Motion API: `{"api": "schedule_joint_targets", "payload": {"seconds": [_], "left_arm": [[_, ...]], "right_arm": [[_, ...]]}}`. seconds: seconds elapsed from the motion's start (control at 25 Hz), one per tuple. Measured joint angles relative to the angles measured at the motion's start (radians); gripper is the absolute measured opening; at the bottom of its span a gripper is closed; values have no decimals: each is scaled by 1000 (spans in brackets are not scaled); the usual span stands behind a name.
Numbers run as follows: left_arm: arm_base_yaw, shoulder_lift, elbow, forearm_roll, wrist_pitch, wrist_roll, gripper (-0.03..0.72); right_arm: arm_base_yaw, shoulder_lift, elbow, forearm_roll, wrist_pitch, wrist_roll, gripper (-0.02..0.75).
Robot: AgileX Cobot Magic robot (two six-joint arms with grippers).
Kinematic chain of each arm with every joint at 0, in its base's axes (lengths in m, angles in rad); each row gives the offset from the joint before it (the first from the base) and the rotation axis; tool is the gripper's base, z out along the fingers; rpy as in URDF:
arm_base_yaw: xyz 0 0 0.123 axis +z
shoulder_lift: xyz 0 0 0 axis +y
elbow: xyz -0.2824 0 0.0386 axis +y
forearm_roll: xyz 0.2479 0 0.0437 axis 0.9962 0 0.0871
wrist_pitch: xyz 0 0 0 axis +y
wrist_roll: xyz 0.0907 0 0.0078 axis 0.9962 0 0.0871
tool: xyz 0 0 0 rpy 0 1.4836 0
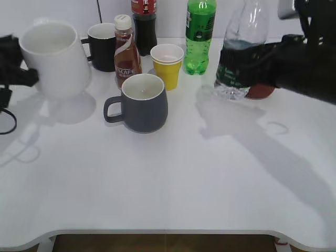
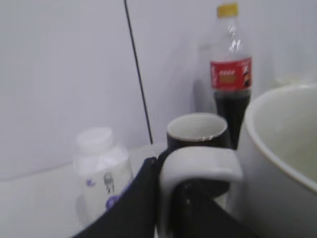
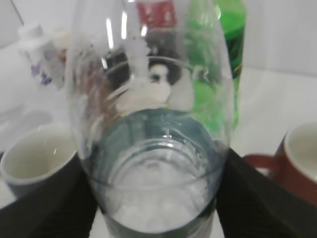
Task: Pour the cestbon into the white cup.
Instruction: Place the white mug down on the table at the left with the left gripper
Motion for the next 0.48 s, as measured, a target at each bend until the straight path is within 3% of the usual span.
{"api": "schedule_joint_targets", "payload": {"seconds": [0.48], "left_arm": [[13,370,-86,-38,-107,21,36]], "right_arm": [[0,0,38,-32,-3,0,480]]}}
